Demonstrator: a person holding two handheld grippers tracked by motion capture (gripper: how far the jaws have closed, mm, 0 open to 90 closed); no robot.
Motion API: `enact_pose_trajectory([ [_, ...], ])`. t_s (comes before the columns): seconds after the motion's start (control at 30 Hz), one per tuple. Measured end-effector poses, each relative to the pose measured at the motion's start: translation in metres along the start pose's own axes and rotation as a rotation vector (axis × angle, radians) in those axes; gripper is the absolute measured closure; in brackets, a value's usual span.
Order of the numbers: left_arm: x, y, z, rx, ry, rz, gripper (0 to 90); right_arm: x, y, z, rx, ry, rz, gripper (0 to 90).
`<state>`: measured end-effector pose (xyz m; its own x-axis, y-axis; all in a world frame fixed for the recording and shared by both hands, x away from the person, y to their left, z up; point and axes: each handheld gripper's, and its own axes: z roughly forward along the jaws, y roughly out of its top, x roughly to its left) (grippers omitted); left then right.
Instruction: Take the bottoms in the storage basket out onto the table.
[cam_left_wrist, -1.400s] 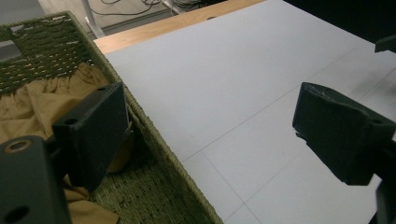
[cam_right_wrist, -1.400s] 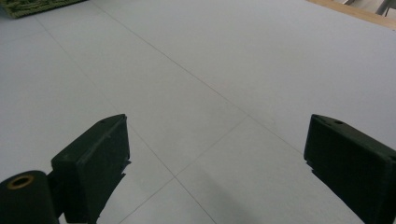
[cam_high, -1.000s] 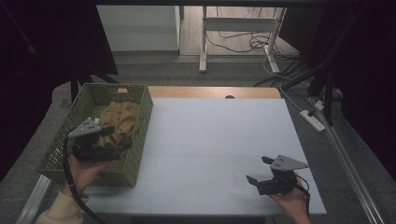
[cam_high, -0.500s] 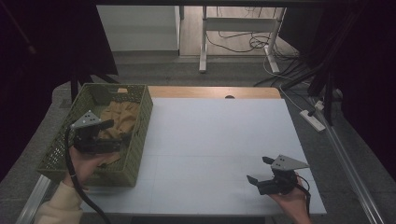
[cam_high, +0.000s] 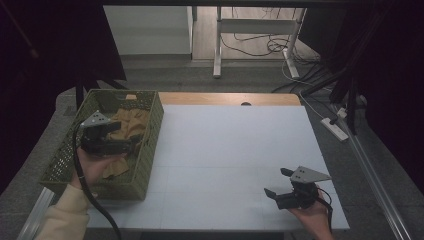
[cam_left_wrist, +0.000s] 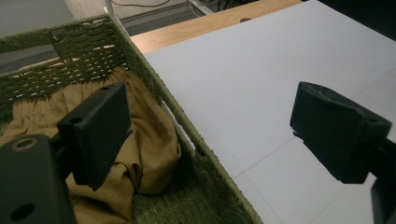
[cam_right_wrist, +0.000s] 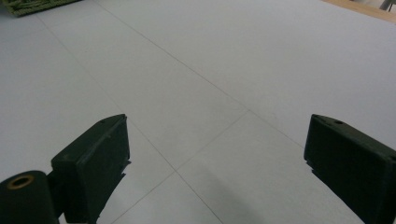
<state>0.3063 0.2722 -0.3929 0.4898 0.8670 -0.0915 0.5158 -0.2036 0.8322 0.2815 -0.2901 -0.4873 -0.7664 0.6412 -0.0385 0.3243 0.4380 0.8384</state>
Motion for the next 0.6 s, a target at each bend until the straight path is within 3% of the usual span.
enact_pose_trajectory([
  [0.6, 0.017, 0.005, 0.017, 0.033, 0.022, -0.019, 14.3, -0.002, -0.001, -0.001, -0.001, -0.011, 0.002, 6.8],
])
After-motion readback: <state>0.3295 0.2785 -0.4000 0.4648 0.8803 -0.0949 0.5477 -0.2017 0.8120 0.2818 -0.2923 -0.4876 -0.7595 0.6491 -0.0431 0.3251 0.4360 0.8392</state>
